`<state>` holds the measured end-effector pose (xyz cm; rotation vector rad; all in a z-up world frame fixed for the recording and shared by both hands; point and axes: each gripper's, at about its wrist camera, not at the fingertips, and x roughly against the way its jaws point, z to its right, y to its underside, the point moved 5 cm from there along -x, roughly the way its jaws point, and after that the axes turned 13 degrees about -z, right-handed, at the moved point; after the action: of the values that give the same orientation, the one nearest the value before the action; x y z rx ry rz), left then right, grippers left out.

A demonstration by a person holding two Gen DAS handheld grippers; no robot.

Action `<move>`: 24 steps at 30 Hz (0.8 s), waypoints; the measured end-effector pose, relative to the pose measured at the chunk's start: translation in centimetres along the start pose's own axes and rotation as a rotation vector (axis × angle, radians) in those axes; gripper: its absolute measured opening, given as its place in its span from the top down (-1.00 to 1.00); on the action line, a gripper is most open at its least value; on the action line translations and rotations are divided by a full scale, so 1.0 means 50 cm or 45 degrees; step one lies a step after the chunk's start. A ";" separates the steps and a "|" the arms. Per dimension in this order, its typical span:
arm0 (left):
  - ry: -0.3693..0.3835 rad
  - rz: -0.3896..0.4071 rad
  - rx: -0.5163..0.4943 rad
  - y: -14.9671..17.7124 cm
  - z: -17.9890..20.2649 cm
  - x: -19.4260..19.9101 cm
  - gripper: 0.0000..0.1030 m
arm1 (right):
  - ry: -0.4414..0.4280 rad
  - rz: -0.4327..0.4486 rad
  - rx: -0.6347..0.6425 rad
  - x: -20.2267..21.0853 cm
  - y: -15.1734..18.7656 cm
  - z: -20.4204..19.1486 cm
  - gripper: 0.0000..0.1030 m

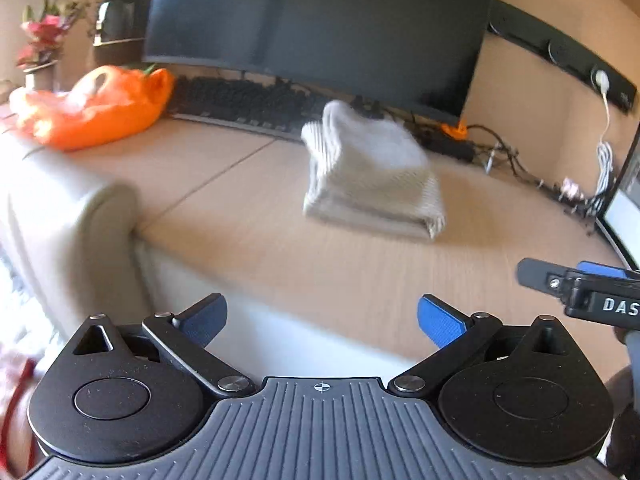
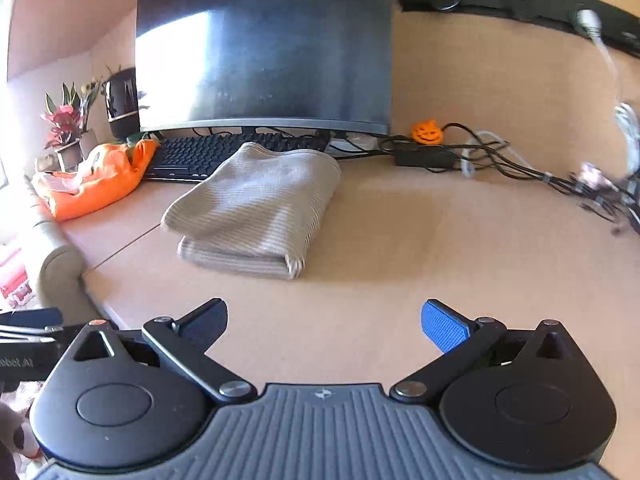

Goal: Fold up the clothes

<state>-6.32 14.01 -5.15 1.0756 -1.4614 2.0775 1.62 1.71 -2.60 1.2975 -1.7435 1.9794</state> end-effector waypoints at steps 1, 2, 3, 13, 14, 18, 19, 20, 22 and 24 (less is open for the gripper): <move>-0.004 0.012 -0.017 0.013 0.008 0.010 -1.00 | -0.002 0.008 -0.013 0.014 0.026 0.001 -1.00; -0.011 0.032 -0.040 0.023 0.014 0.021 -1.00 | -0.003 0.015 -0.025 0.027 0.052 0.002 -1.00; -0.019 0.052 -0.064 0.033 0.021 0.032 -1.00 | -0.008 0.001 -0.024 0.033 0.075 0.000 -1.00; -0.033 0.061 -0.059 0.059 0.033 0.067 -1.00 | -0.009 0.060 0.048 0.096 0.117 0.005 -1.00; -0.033 0.064 -0.064 0.062 0.035 0.069 -1.00 | -0.008 0.056 0.038 0.097 0.119 0.009 -1.00; -0.020 0.067 -0.078 0.073 0.047 0.071 -1.00 | -0.002 0.047 0.018 0.102 0.125 0.015 -1.00; -0.018 0.065 -0.078 0.074 0.049 0.070 -1.00 | 0.002 0.050 0.019 0.107 0.130 0.014 -1.00; -0.015 0.064 -0.077 0.074 0.050 0.069 -1.00 | 0.005 0.050 0.022 0.108 0.132 0.013 -1.00; -0.012 0.063 -0.075 0.074 0.053 0.068 -1.00 | 0.009 0.049 0.028 0.109 0.135 0.013 -1.00; -0.010 0.061 -0.076 0.074 0.056 0.068 -1.00 | 0.009 0.043 0.031 0.110 0.138 0.014 -1.00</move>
<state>-9.95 9.64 -4.40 1.0371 -1.5573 2.0507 -5.80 -2.96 -3.62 1.2756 -1.7544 2.0272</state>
